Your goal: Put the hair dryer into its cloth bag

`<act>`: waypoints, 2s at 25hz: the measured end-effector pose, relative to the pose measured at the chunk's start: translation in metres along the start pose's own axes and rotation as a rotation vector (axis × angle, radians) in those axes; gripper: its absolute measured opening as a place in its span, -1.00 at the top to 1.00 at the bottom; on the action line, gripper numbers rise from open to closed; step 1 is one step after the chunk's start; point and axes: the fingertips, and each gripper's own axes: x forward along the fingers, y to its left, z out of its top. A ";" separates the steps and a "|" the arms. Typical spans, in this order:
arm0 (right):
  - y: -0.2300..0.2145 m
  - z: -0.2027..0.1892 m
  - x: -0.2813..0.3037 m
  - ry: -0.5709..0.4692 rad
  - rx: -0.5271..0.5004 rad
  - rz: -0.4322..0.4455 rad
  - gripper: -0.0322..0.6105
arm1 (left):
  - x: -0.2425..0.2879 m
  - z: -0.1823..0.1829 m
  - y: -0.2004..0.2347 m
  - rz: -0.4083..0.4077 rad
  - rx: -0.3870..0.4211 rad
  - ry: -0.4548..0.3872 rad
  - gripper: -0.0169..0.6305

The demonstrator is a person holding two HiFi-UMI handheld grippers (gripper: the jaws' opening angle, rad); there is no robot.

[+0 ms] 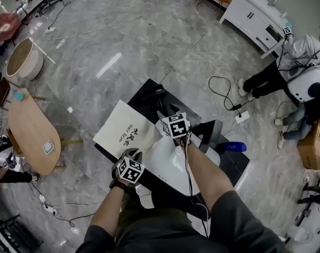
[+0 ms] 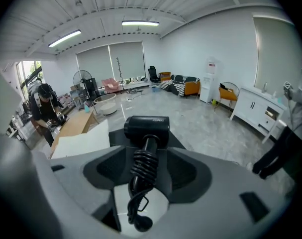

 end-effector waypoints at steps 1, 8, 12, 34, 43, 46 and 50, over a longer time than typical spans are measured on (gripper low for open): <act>0.000 -0.002 0.005 0.012 0.005 -0.001 0.10 | 0.000 0.000 0.000 -0.005 -0.002 -0.001 0.86; 0.002 -0.013 0.033 0.076 0.031 -0.005 0.10 | 0.002 -0.002 0.000 -0.019 -0.019 -0.008 0.86; 0.002 -0.020 0.049 0.120 0.042 -0.005 0.10 | 0.003 -0.003 0.002 -0.026 -0.025 -0.013 0.86; 0.008 -0.062 0.036 0.189 0.138 0.053 0.13 | 0.004 -0.004 0.003 -0.046 -0.060 -0.026 0.86; 0.013 -0.096 -0.016 0.138 0.194 0.055 0.13 | 0.004 -0.004 0.004 -0.065 -0.106 -0.036 0.86; 0.017 -0.106 -0.034 0.120 0.202 0.051 0.13 | 0.004 -0.004 0.006 -0.084 -0.138 -0.057 0.86; 0.027 -0.122 -0.057 0.107 0.215 0.057 0.13 | 0.001 -0.004 0.008 -0.112 -0.205 -0.076 0.86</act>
